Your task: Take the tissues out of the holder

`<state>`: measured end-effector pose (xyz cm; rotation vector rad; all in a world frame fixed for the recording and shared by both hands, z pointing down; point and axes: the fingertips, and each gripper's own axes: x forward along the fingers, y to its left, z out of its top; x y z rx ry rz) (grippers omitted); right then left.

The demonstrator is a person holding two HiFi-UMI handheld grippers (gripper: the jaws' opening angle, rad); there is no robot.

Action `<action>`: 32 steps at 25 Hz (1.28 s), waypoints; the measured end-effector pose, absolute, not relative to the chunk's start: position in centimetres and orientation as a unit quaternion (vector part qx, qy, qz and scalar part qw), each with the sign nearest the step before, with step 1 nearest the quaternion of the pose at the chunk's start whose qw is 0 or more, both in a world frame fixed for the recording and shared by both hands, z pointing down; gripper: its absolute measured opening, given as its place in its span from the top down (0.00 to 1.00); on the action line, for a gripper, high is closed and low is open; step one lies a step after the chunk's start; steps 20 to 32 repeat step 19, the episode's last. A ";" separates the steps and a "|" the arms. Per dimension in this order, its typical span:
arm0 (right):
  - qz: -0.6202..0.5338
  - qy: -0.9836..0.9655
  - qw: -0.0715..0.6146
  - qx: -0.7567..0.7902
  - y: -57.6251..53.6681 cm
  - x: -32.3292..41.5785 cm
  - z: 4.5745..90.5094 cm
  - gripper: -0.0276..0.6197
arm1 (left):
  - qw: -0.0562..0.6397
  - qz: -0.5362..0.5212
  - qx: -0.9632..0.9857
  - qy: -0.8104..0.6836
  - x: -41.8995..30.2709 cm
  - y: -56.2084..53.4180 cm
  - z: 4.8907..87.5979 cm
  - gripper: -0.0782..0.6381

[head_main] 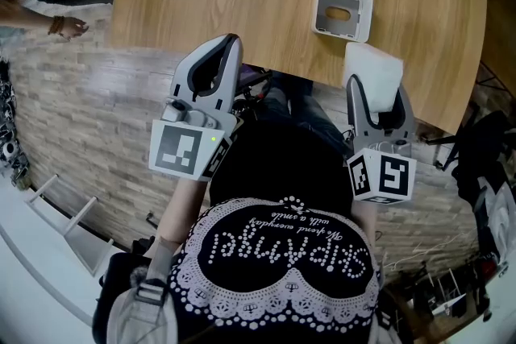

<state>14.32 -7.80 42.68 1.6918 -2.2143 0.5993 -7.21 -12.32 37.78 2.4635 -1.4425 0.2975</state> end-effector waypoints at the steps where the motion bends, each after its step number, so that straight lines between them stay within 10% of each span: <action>1: 0.208 -0.768 0.145 0.588 -7.8 14.3 42.7 0.50 | 0.135 0.103 0.851 -0.497 -7.2 -12.3 37.8 0.88; 32: 0.210 -0.768 0.151 0.586 -8.3 14.4 43.0 0.50 | 0.136 0.102 0.850 -0.499 -7.1 -12.7 38.0 0.88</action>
